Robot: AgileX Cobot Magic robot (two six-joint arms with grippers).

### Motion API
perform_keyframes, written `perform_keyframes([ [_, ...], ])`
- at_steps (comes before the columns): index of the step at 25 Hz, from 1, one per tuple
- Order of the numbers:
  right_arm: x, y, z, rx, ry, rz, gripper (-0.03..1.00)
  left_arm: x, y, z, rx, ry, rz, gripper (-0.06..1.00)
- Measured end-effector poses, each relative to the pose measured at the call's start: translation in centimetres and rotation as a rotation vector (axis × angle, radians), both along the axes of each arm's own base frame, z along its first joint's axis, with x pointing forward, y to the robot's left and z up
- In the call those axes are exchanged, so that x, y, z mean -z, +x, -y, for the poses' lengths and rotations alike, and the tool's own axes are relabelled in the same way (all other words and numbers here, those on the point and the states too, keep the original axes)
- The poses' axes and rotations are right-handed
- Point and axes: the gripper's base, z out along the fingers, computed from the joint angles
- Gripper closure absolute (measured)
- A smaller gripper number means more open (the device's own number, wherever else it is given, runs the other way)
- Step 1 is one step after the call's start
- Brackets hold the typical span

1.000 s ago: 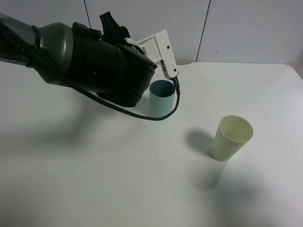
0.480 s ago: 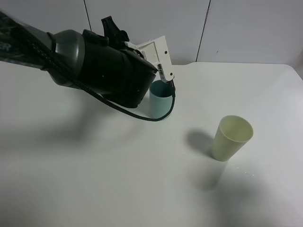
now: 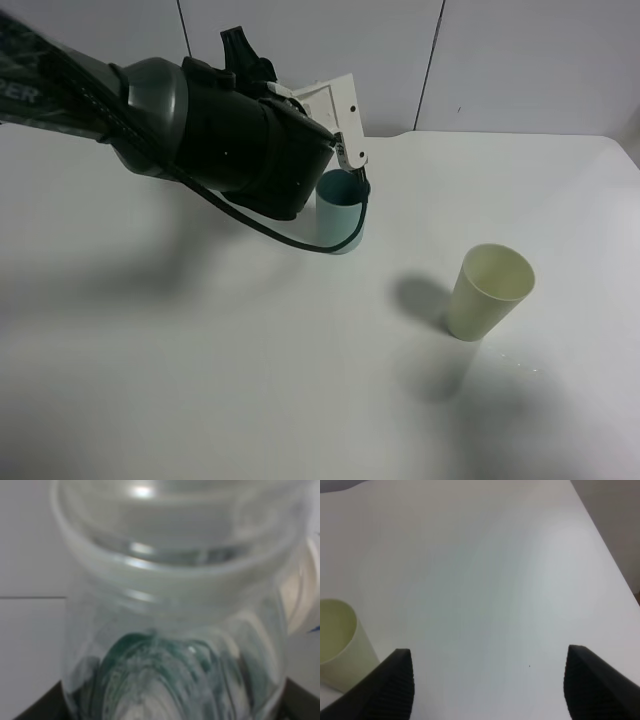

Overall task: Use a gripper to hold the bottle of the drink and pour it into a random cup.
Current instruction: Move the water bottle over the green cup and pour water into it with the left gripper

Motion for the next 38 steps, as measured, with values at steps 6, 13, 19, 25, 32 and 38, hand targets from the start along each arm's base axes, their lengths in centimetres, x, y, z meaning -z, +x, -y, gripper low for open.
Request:
perform_keyframes([
  [6,0.00,0.00,0.00,0.000,0.000,0.000,0.33,-0.14,0.06,0.05,0.025,0.061,-0.004,0.40],
  [13,0.00,0.00,0.00,0.000,0.000,0.000,0.33,-0.39,0.06,-0.15,0.011,0.099,0.011,0.40],
  [19,0.00,0.00,0.00,0.000,0.000,0.000,0.33,-0.47,0.12,-0.16,0.018,0.121,0.013,0.40],
  [25,0.00,0.00,0.00,0.000,0.000,0.000,0.33,-0.59,0.18,-0.08,0.034,0.147,0.020,0.40],
  [32,0.00,0.00,0.00,0.000,0.000,0.000,0.33,-0.78,0.26,0.04,0.061,0.200,0.025,0.40],
  [38,0.00,0.00,0.00,0.000,0.000,0.000,0.33,-0.81,0.28,0.06,0.071,0.233,0.017,0.40],
])
